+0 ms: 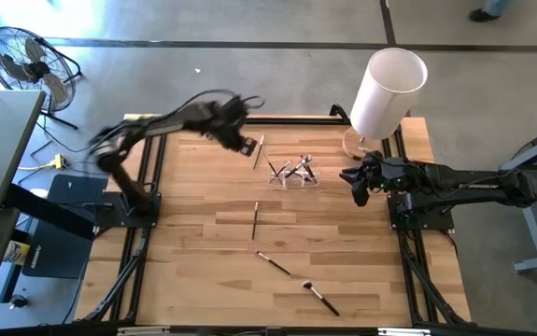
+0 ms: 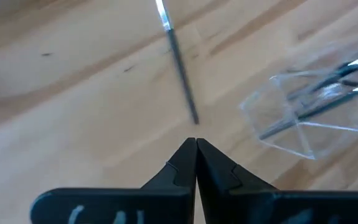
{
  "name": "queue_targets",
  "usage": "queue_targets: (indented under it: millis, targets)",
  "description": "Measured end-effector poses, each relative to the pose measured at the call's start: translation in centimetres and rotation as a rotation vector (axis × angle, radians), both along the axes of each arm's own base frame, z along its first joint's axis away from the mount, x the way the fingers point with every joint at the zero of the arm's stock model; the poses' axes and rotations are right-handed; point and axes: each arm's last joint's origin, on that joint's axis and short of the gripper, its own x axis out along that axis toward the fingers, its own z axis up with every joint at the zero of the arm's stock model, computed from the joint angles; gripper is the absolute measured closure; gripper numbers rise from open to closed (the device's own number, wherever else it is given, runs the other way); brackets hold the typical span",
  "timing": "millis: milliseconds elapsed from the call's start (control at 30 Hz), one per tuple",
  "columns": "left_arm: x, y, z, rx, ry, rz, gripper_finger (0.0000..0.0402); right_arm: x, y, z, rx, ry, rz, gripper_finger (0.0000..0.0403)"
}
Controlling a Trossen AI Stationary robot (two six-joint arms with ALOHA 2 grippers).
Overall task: Put items in baskets/containers
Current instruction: Put the eyeshadow brush into the middle section of the transparent organizer
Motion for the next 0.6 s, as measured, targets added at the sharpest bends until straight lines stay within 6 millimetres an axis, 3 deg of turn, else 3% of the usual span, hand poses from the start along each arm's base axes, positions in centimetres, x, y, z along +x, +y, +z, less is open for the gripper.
queue_targets:
  millis: [133,267,600]
  targets:
    - [-2.0,-4.0,-2.0,0.190,-0.209,0.122,0.0397,0.0,0.0,0.0,-0.037,0.015,0.019,0.0321]
    - [-2.7,-6.5,-4.8,0.376,-0.335,0.194,0.0396,0.0,-0.1,0.0,-0.075,0.028,0.014,0.0321]
    - [-1.8,-7.1,-8.2,0.377,-0.283,0.083,0.0395,0.0,-0.1,0.0,-0.064,0.021,-0.001,0.0321]
